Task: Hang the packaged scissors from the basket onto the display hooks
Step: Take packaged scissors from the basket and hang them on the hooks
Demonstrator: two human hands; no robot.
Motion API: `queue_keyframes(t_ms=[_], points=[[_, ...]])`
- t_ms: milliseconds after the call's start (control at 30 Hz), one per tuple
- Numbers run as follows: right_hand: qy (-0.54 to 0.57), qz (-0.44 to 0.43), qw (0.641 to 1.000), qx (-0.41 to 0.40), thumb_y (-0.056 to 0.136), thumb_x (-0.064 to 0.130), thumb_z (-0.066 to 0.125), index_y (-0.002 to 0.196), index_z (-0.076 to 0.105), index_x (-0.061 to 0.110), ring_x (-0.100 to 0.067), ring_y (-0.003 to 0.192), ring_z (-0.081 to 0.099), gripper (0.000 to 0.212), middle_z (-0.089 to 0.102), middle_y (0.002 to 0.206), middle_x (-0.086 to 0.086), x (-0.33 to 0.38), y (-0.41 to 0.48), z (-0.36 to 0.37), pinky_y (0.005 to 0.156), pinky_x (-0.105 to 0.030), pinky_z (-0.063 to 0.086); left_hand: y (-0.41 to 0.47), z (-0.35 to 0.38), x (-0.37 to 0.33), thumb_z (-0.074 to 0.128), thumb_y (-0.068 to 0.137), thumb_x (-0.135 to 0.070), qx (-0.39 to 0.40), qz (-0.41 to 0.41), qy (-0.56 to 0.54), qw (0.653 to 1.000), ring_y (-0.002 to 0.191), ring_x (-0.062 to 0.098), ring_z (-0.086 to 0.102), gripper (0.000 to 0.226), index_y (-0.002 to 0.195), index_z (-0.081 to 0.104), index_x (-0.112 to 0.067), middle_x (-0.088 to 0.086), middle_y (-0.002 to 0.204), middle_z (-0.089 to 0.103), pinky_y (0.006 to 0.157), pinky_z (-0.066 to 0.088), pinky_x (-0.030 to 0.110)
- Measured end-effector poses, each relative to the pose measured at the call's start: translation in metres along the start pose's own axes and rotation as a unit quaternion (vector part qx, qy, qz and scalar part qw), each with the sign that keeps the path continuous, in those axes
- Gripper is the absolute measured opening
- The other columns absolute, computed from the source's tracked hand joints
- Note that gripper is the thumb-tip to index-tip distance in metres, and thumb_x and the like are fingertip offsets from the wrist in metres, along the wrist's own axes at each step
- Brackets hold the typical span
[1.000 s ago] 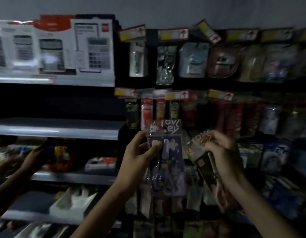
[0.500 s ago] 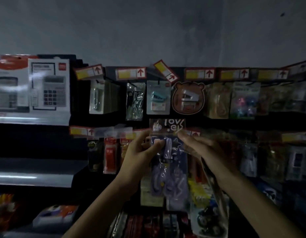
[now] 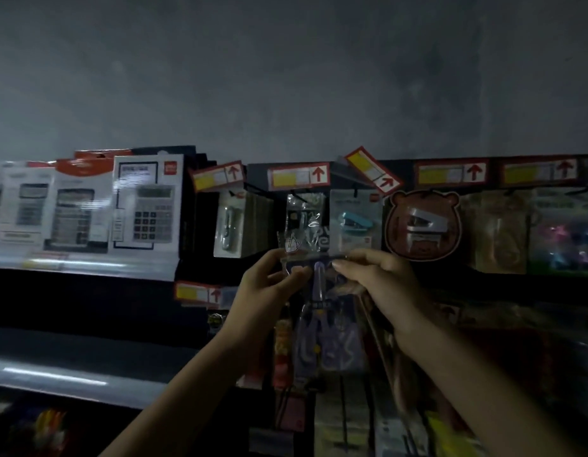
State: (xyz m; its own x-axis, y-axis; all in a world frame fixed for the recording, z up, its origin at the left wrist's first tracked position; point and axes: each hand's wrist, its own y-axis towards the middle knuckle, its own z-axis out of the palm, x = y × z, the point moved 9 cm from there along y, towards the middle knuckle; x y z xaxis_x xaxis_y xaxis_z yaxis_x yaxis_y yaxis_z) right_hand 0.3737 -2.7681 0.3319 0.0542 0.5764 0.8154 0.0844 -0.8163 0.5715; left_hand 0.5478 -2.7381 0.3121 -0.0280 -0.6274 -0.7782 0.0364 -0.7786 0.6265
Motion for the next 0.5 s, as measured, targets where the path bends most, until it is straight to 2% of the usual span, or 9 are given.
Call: queue_keyframes(t_ms=[67, 133, 200, 267, 367, 400, 500], points=[[0.007, -0.008, 1.000, -0.004, 0.090, 0.028, 0.076, 0.093, 0.079, 0.018, -0.013, 0.077, 0.075, 0.011, 0.078, 0.088, -0.001, 0.005, 0.009, 0.019, 0.071, -0.024, 0.056, 0.012, -0.016, -0.001, 0.067, 0.096, -0.019, 0.003, -0.002, -0.004, 1.000, 0.096, 0.022, 0.075, 0.022, 0.117, 0.067, -0.019, 0.008, 0.103, 0.077, 0.074, 0.059, 0.032], [0.003, -0.017, 0.999, -0.029, 0.089, 0.035, 0.076, 0.086, 0.078, 0.017, -0.019, 0.078, 0.074, 0.018, 0.076, 0.083, -0.004, 0.007, 0.018, 0.034, 0.072, -0.029, 0.056, 0.023, -0.030, -0.003, 0.067, 0.095, -0.018, 0.018, -0.004, -0.008, 1.000, 0.094, 0.021, 0.076, 0.022, 0.118, 0.067, -0.017, 0.007, 0.102, 0.078, 0.071, 0.060, 0.029], [0.007, -0.024, 0.998, -0.061, 0.088, 0.035, 0.077, 0.082, 0.078, 0.015, -0.030, 0.079, 0.073, 0.021, 0.074, 0.080, -0.013, 0.009, 0.026, 0.045, 0.072, -0.035, 0.056, 0.033, -0.042, -0.005, 0.067, 0.094, -0.025, 0.032, 0.002, -0.006, 0.999, 0.095, 0.023, 0.075, 0.023, 0.115, 0.067, -0.017, 0.006, 0.101, 0.077, 0.077, 0.063, 0.036], [0.009, -0.028, 0.996, -0.085, 0.088, 0.033, 0.078, 0.086, 0.080, 0.017, -0.025, 0.082, 0.074, 0.016, 0.077, 0.083, -0.008, 0.011, 0.032, 0.053, 0.073, -0.032, 0.057, 0.043, -0.056, -0.008, 0.065, 0.095, -0.034, 0.029, 0.008, -0.018, 0.999, 0.093, 0.031, 0.074, 0.027, 0.111, 0.070, -0.013, 0.012, 0.100, 0.076, 0.081, 0.061, 0.042], [-0.002, -0.029, 0.994, -0.109, 0.088, 0.033, 0.077, 0.087, 0.080, 0.018, -0.016, 0.081, 0.074, 0.015, 0.077, 0.082, 0.000, 0.014, 0.039, 0.060, 0.070, -0.024, 0.054, 0.061, -0.077, -0.011, 0.069, 0.092, -0.030, -0.013, 0.009, -0.043, 0.999, 0.073, 0.025, 0.071, 0.026, 0.102, 0.076, -0.007, 0.019, 0.092, 0.075, 0.060, 0.059, 0.030], [-0.006, -0.030, 0.993, -0.115, 0.089, 0.034, 0.077, 0.087, 0.080, 0.018, -0.015, 0.081, 0.073, 0.016, 0.077, 0.083, 0.000, 0.015, 0.041, 0.061, 0.069, -0.023, 0.053, 0.067, -0.082, -0.012, 0.071, 0.091, -0.028, -0.023, 0.013, -0.041, 0.999, 0.071, 0.024, 0.071, 0.024, 0.098, 0.077, -0.006, 0.019, 0.090, 0.075, 0.059, 0.059, 0.028], [-0.018, -0.029, 0.991, -0.127, 0.091, 0.034, 0.074, 0.089, 0.079, 0.019, -0.008, 0.082, 0.071, 0.017, 0.077, 0.088, 0.004, 0.018, 0.050, 0.061, 0.073, -0.022, 0.051, 0.083, -0.083, -0.013, 0.073, 0.090, -0.030, -0.026, 0.035, -0.012, 0.999, 0.081, 0.030, 0.075, 0.021, 0.092, 0.078, -0.009, 0.013, 0.085, 0.077, 0.076, 0.064, 0.042]])
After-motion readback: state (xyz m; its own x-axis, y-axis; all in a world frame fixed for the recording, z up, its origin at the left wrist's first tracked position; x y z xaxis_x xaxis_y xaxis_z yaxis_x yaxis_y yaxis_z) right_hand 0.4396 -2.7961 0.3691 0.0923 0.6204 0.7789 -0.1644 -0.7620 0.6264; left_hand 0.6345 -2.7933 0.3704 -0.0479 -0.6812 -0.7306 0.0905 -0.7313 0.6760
